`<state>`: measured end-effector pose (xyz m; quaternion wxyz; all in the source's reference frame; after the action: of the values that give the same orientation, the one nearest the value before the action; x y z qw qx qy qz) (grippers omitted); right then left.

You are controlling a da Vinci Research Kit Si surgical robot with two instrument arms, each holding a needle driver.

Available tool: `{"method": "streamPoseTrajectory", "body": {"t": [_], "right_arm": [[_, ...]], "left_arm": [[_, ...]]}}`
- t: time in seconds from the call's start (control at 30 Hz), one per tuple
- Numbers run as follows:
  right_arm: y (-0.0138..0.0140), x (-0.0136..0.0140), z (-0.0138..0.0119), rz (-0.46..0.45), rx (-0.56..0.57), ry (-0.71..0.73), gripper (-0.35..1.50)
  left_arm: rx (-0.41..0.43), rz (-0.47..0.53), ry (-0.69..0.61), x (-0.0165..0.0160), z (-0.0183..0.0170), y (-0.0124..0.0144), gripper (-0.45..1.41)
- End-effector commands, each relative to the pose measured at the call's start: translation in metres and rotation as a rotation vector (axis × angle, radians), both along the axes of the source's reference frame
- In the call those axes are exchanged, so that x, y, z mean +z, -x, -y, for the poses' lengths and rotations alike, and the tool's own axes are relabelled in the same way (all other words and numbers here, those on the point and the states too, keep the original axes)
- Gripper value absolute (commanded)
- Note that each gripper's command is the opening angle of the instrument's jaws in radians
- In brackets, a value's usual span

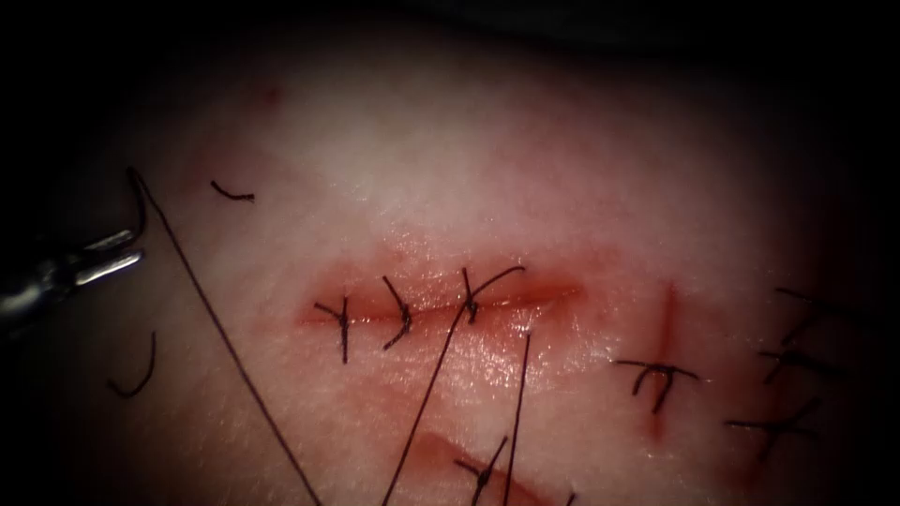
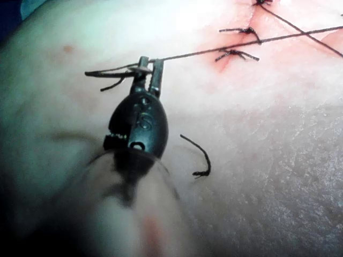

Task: Wound Closure
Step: Pull the suture through the wound with the right hand.

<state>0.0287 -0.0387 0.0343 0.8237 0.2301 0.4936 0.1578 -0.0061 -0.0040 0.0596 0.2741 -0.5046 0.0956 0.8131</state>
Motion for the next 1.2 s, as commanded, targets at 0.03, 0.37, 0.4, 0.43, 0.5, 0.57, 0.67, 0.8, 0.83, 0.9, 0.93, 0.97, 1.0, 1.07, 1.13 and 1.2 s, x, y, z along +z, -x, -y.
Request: {"method": "streamPoseTrajectory", "body": {"t": [0.03, 0.37, 0.4, 0.43, 0.5, 0.57, 0.67, 0.8, 0.83, 0.9, 0.93, 0.97, 1.0, 1.07, 1.13, 1.2], "right_arm": [[-0.0016, 0.0006, 0.0002, -0.036, 0.008, 0.023, 0.22], [0.0024, 0.0059, -0.008, -0.15, 0.052, 0.294, 1.48], [0.0038, 0.0067, -0.0097, -0.136, 0.077, 0.309, 1.48], [0.0044, 0.0071, -0.0106, -0.132, 0.088, 0.316, 1.48], [0.0059, 0.008, -0.0126, -0.138, 0.1, 0.366, 1.48], [0.0069, 0.009, -0.0142, -0.124, 0.105, 0.414, 1.48], [0.0075, 0.0112, -0.0162, -0.102, 0.098, 0.479, 1.41], [0.0075, 0.0152, -0.0183, -0.064, 0.099, 0.536, 1.4], [0.0075, 0.0161, -0.0187, -0.054, 0.102, 0.544, 1.4], [0.0073, 0.0184, -0.0197, -0.034, 0.104, 0.577, 1.4], [0.0072, 0.0194, -0.0201, -0.025, 0.107, 0.585, 1.4], [0.0071, 0.0203, -0.0204, -0.017, 0.108, 0.593, 1.4], [0.0069, 0.0214, -0.0208, -0.008, 0.11, 0.603, 1.4], [0.0067, 0.0228, -0.0211, 0.002, 0.115, 0.609, 1.4], [0.0064, 0.0241, -0.0214, 0.007, 0.117, 0.617, 1.4], [0.0059, 0.0254, -0.0214, 0.013, 0.119, 0.626, 1.38]], "left_arm": [[0.002, -0.001, 0.0, 0.0006, -0.0003, 0.0005, -0.45], [0.009, -0.036, -0.006, 0.0018, -0.0005, -0.0011, -0.45], [0.008, -0.045, -0.006, 0.0022, -0.0006, -0.0014, -0.45], [0.006, -0.049, -0.005, 0.0024, -0.0006, -0.0016, -0.45], [0.008, -0.052, -0.005, 0.0026, -0.0006, -0.0018, -0.45], [0.005, -0.056, -0.005, 0.0028, -0.0007, -0.0018, -0.45], [0.008, -0.06, -0.007, 0.0028, -0.0007, -0.0016, -0.45], [0.008, -0.066, -0.008, 0.0028, -0.0006, -0.0012, -0.45], [0.007, -0.071, -0.01, 0.0028, -0.0006, -0.001, -0.45], [0.007, -0.07, -0.009, 0.0028, -0.0005, -0.0008, -0.45], [0.01, -0.069, -0.01, 0.0028, -0.0005, -0.0008, -0.45], [0.011, -0.068, -0.01, 0.0028, -0.0005, -0.0007, -0.45], [0.014, -0.067, -0.01, 0.0028, -0.0005, -0.0006, -0.45], [0.015, -0.065, -0.01, 0.0028, -0.0005, -0.0005, -0.45], [0.017, -0.067, -0.011, 0.0028, -0.0004, -0.0004, -0.45], [0.016, -0.067, -0.011, 0.0028, -0.0004, -0.0004, -0.45]]}}
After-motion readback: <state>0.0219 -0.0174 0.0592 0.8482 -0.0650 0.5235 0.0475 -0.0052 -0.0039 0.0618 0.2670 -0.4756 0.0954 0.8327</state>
